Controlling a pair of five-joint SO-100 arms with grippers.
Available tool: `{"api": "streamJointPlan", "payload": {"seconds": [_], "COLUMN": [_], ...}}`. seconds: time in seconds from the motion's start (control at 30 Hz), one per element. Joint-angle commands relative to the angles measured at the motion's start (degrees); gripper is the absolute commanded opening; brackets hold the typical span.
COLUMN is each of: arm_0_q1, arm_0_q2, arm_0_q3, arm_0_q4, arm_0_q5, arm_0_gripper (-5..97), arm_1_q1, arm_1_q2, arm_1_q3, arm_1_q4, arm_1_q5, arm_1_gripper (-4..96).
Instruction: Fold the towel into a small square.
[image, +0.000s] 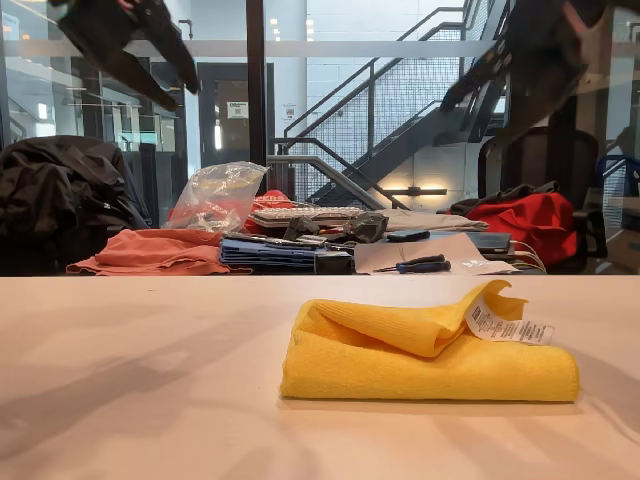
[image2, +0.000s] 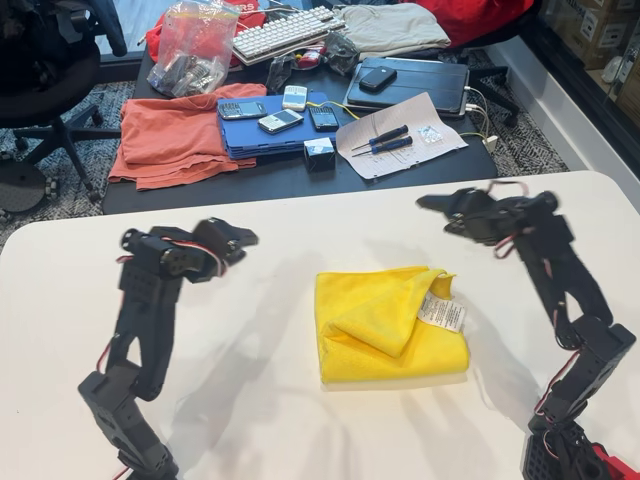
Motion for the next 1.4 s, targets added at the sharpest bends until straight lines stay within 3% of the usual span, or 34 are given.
{"api": "streamJointPlan", "payload": {"seconds": [0.0,0.2,0.43,0.7,1.07,1.17,1.3,1.37], "arm_0_q1": [1.76,9.49,16.70,21.62,23.03,22.85,22.85,22.85], "arm_0_q2": [2.11,3.25,3.34,2.99,3.34,3.34,4.92,6.15], "arm_0_q3": [-5.62,-13.18,-14.15,-14.24,-14.59,-14.59,-14.41,-13.80], "arm_0_q4": [4.92,14.24,14.24,14.24,14.24,14.33,14.33,14.33], "arm_0_q5": [0.44,0.79,0.79,0.79,5.19,5.36,7.65,8.53], "arm_0_gripper": [29,29,29,29,29,29,28,28], "arm_1_q1": [7.03,17.23,20.92,24.26,23.73,22.41,22.59,23.82], "arm_1_q2": [-4.57,-22.68,-34.54,-40.25,-46.58,-48.34,-49.39,-46.67], "arm_1_q3": [-0.88,-1.32,-9.23,-11.78,-12.39,-12.48,-12.48,-12.66], "arm_1_q4": [-0.26,-5.19,-26.10,-27.95,-29.71,-29.97,-31.46,-30.85], "arm_1_q5": [0.00,0.09,-1.93,-10.37,-10.37,-7.82,2.20,6.24], "arm_1_gripper": [11.7,11.2,12.1,12.7,18.0,11.7,-2.4,-2.5]}}
